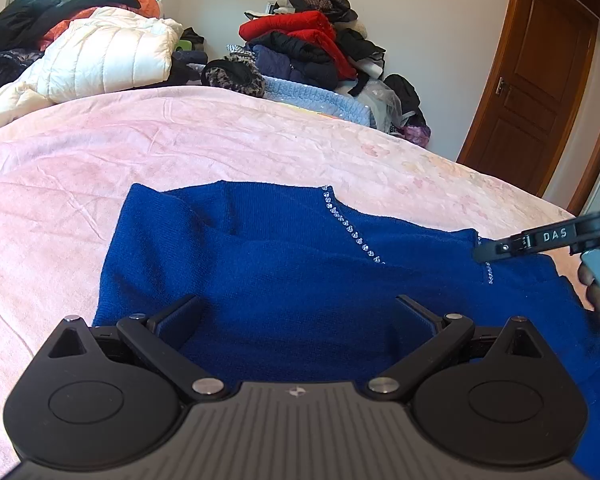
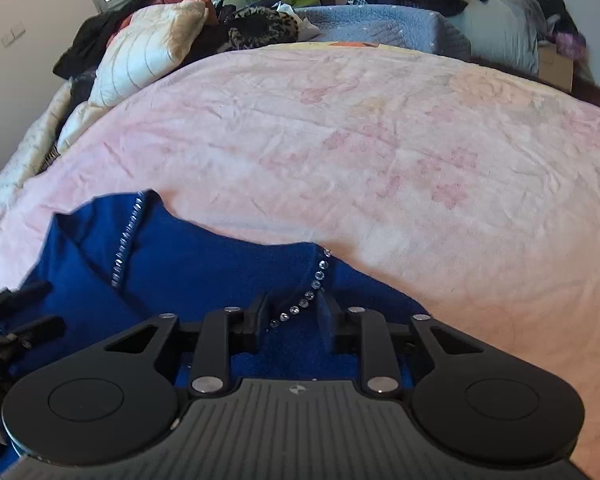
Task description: Fold small clothes
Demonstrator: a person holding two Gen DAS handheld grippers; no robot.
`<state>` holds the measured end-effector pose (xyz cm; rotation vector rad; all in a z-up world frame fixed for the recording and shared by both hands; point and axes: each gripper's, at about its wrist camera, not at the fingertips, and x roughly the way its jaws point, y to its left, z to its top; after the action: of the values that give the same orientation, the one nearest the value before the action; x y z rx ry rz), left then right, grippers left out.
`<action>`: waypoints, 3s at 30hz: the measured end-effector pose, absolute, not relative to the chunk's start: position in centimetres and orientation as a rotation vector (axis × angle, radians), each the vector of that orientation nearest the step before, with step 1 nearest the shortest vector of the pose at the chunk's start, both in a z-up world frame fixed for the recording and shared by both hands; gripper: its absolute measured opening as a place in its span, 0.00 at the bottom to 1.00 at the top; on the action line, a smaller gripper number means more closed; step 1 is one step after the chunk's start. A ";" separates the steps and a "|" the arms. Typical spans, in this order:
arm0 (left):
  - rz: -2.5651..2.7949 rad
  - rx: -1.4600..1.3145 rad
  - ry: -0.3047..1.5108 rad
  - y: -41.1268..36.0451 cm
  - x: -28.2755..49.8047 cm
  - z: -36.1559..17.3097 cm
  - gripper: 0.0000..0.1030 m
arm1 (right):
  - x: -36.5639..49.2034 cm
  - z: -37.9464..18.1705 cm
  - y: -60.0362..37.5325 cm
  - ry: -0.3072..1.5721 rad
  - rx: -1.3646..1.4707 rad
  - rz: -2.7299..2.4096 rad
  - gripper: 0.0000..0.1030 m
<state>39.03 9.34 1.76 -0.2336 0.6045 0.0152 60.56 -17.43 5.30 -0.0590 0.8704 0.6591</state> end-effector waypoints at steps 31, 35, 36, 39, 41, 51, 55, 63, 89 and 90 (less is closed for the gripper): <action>0.090 -0.418 0.695 15.7 19.4 2.8 0.99 | 32.2 10.0 -29.0 0.869 0.314 0.695 0.66; 0.082 -0.546 0.702 18.1 13.9 2.9 0.99 | 27.5 9.0 -33.4 0.943 0.520 0.674 0.69; 0.077 -0.549 0.707 18.4 12.6 3.0 0.99 | 26.3 8.3 -34.6 0.978 0.591 0.653 0.69; 0.043 -0.598 0.740 18.9 10.1 3.0 0.99 | 23.6 5.9 -37.0 1.054 0.731 0.602 0.68; -0.022 -0.636 0.754 18.9 8.9 3.0 0.99 | 22.2 4.7 -37.6 1.087 0.736 0.539 0.67; -0.353 -1.187 0.881 20.0 7.2 -1.4 0.99 | 19.8 2.5 -35.3 1.200 0.879 0.675 0.69; -0.356 -1.182 0.913 19.3 7.4 -1.4 0.99 | 19.0 2.1 -34.2 1.220 0.897 0.711 0.68; -0.308 -1.055 0.974 18.7 8.1 -0.1 0.55 | 17.9 0.7 -34.1 1.295 0.899 0.701 0.22; -0.326 -0.876 1.052 19.6 6.3 0.9 0.67 | 15.7 2.4 -36.5 1.265 0.847 0.730 0.54; -0.327 -0.889 1.027 19.5 6.1 1.0 0.77 | 15.7 2.4 -36.4 1.259 0.853 0.729 0.57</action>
<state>6.11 19.52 0.96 -0.8889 1.0272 -0.3266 15.73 -36.39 2.40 0.8530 1.2592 0.7289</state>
